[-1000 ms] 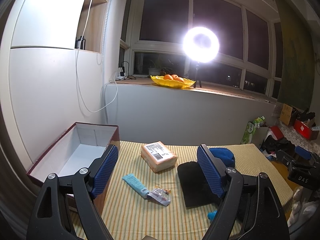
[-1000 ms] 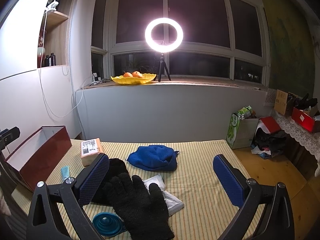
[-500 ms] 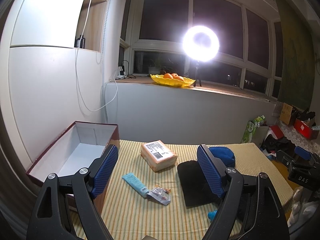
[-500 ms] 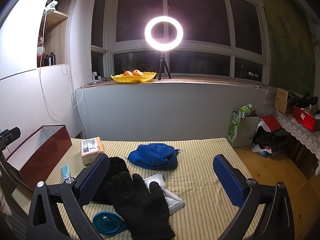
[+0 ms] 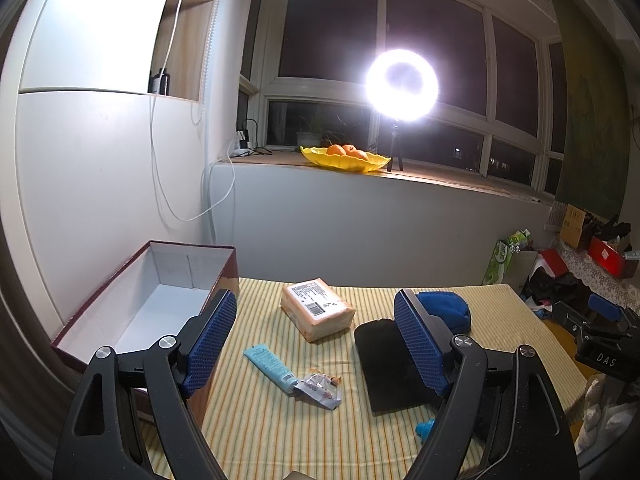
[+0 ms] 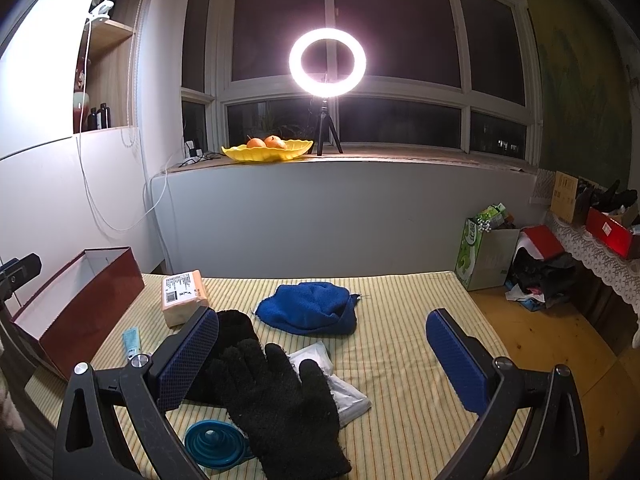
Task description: Organize soft objects
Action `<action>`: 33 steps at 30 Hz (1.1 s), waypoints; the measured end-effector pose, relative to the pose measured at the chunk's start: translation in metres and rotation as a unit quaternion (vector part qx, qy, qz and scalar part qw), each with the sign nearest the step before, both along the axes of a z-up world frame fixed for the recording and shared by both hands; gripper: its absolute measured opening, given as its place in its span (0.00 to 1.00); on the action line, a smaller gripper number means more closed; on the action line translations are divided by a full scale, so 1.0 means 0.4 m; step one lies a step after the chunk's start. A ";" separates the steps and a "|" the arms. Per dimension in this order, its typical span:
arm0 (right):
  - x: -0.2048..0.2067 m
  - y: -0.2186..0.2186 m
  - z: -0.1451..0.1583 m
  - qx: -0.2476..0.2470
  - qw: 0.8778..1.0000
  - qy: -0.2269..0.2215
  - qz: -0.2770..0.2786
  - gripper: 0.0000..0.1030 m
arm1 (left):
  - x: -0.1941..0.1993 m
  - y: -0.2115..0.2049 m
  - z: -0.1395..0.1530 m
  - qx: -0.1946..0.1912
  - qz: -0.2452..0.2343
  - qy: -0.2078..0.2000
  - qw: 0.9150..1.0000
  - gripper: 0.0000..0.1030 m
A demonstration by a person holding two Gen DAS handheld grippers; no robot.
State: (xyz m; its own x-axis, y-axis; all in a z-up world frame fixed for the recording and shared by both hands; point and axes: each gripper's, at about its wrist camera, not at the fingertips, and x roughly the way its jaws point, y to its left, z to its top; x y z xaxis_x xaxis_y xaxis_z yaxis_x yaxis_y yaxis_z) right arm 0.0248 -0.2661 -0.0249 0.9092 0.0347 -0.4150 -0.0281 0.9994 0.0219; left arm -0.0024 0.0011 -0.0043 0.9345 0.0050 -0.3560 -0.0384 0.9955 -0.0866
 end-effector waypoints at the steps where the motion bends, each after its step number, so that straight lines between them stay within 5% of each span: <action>1: 0.001 -0.001 0.000 0.000 1.000 0.000 0.000 0.99 | 0.001 0.000 -0.002 0.000 0.000 0.001 1.000 0.79; 18: -0.003 -0.011 -0.014 0.005 1.000 0.016 0.003 1.00 | 0.026 -0.004 -0.053 0.000 -0.014 0.040 0.999 0.79; 33: 0.022 -0.069 -0.074 0.076 0.992 0.080 0.061 0.99 | 0.004 0.048 -0.153 -0.022 -0.036 0.140 0.989 0.79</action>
